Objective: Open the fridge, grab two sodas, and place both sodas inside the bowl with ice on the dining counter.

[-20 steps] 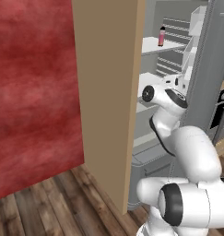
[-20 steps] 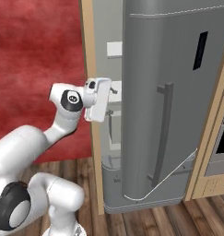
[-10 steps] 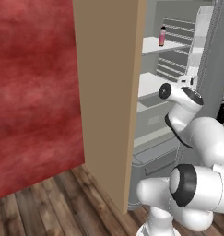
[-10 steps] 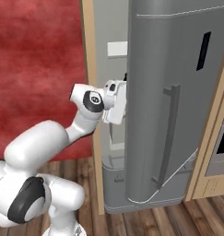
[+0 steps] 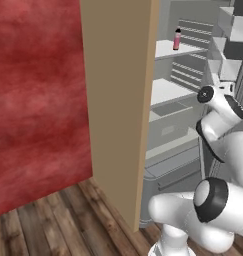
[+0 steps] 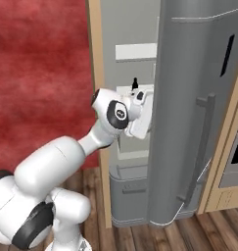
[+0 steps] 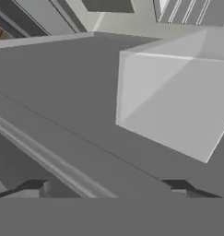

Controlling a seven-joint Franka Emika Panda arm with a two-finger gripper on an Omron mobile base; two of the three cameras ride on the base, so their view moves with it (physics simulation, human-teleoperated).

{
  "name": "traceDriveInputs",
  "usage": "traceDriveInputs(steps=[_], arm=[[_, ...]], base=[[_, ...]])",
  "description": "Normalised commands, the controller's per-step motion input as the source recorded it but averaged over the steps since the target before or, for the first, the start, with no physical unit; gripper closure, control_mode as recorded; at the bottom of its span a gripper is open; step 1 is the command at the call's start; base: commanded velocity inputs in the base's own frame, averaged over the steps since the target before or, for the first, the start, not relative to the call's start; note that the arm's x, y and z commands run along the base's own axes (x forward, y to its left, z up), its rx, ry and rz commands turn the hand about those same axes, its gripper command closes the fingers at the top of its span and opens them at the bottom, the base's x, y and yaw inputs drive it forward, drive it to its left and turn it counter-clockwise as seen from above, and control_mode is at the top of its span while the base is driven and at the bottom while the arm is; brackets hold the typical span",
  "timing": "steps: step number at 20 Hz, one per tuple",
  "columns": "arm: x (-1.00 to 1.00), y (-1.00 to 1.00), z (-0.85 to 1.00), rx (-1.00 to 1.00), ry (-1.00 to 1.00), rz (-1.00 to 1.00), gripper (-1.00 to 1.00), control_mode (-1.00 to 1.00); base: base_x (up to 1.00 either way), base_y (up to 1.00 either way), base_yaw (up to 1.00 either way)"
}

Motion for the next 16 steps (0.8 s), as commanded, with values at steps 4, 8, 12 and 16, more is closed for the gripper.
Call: traceDriveInputs(steps=[4,8,12,16], arm=[[0.22,-1.00,-0.16,0.08,0.08,0.00,-1.00,-1.00],[0.31,-1.00,-0.11,0.04,0.09,0.00,-1.00,-1.00],[0.32,-1.00,-0.08,0.04,0.04,0.00,-1.00,-1.00],[0.35,-1.00,-0.05,0.03,0.05,0.00,-1.00,-1.00]], base=[[0.00,0.00,0.00],[0.00,0.00,0.00],[0.00,0.00,0.00],[0.00,0.00,0.00]])
